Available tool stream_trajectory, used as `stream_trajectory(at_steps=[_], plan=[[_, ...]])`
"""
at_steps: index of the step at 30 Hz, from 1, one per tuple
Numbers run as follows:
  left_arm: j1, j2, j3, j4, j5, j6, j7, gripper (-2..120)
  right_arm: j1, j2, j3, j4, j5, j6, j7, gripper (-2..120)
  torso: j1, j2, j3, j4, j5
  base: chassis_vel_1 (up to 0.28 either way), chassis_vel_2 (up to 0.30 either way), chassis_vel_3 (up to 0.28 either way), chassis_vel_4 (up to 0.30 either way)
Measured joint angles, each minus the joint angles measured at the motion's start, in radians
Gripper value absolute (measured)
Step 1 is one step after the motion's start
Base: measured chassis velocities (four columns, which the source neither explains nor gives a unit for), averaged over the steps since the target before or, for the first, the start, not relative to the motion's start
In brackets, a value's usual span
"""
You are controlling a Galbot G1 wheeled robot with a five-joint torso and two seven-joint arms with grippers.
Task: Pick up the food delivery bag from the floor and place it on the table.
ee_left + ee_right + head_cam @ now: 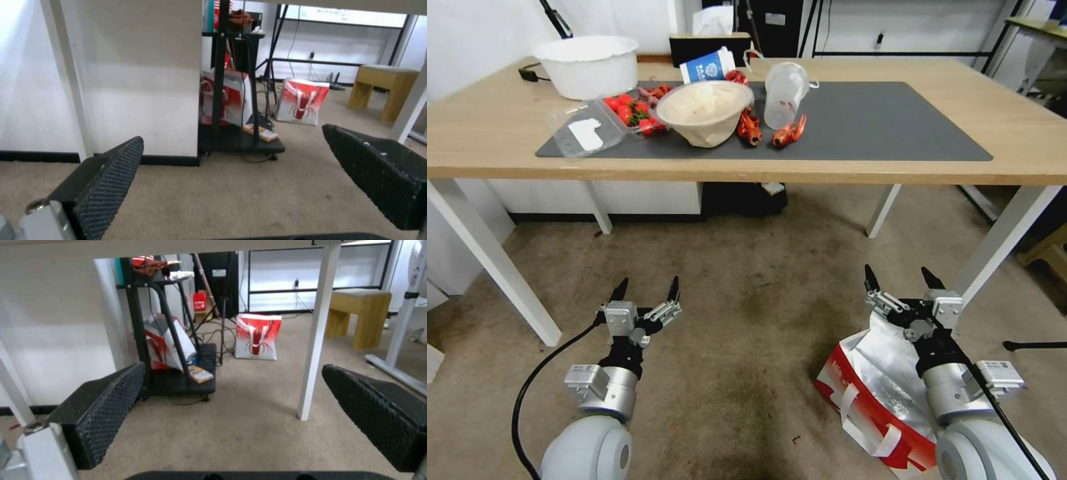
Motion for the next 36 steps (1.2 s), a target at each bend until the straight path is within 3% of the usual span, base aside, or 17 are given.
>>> stream_trajectory(at_steps=[10,28,36], plan=[[-0.001,0.0,0.0,0.001,0.0,0.0,0.0,100,0.002,-0.002,0.0,-0.002,0.0,0.0,-0.001,100,-0.007,-0.031,-0.024,0.0,0.0,0.0,0.0,0.0,0.0],[-0.008,-0.003,0.0,0.017,0.0,0.0,0.0,100,0.009,-0.008,0.0,-0.018,0.0,0.004,-0.005,100,-0.024,-0.138,-0.114,0.0,0.0,0.0,0.0,0.0,0.0],[-0.008,-0.003,0.0,0.017,0.0,-0.001,0.001,100,0.009,-0.01,0.001,-0.02,0.0,0.006,-0.006,100,-0.026,-0.165,-0.14,0.0,0.0,0.0,0.0,0.0,0.0]])
